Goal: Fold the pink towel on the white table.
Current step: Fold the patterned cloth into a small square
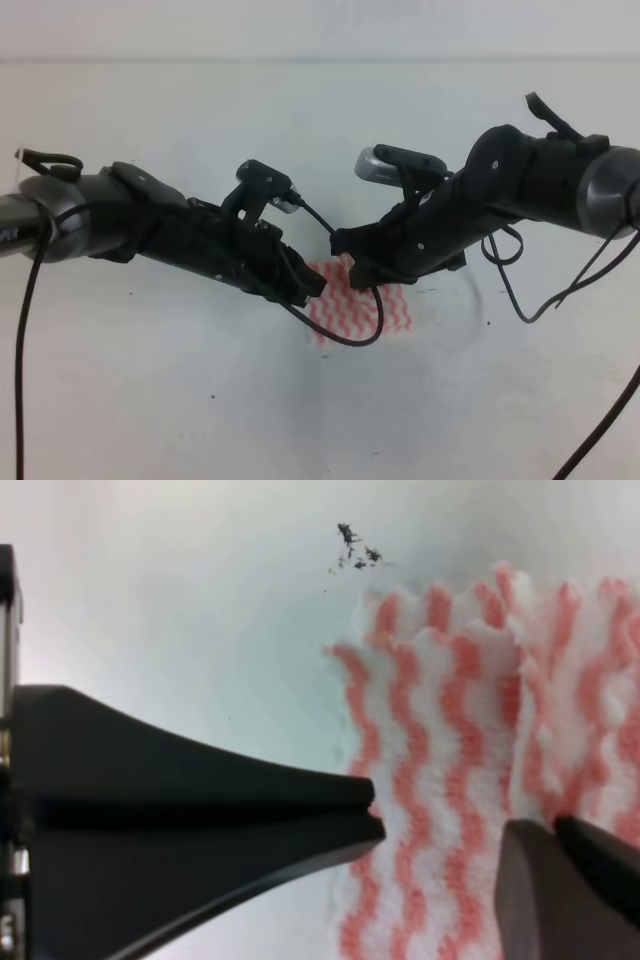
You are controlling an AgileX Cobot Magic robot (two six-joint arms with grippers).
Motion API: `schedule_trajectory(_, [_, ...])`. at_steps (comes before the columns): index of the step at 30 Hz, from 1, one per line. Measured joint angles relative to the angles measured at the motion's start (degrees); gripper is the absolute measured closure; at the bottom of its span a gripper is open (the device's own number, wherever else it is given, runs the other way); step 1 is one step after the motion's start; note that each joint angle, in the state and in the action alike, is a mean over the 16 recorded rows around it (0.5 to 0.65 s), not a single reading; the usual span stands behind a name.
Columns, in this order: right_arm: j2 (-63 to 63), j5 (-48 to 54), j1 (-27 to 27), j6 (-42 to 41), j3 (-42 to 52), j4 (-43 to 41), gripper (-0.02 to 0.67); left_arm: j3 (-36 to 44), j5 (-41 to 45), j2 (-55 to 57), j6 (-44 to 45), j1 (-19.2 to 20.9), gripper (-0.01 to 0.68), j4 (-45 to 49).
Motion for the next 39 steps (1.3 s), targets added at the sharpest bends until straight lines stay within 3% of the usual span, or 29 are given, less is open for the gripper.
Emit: schedule_trajectory(39, [0.0, -0.1, 0.0, -0.1, 0.0, 0.1, 0.665, 0.0, -0.1, 2.0, 4.4, 0.0, 0.678, -2.7])
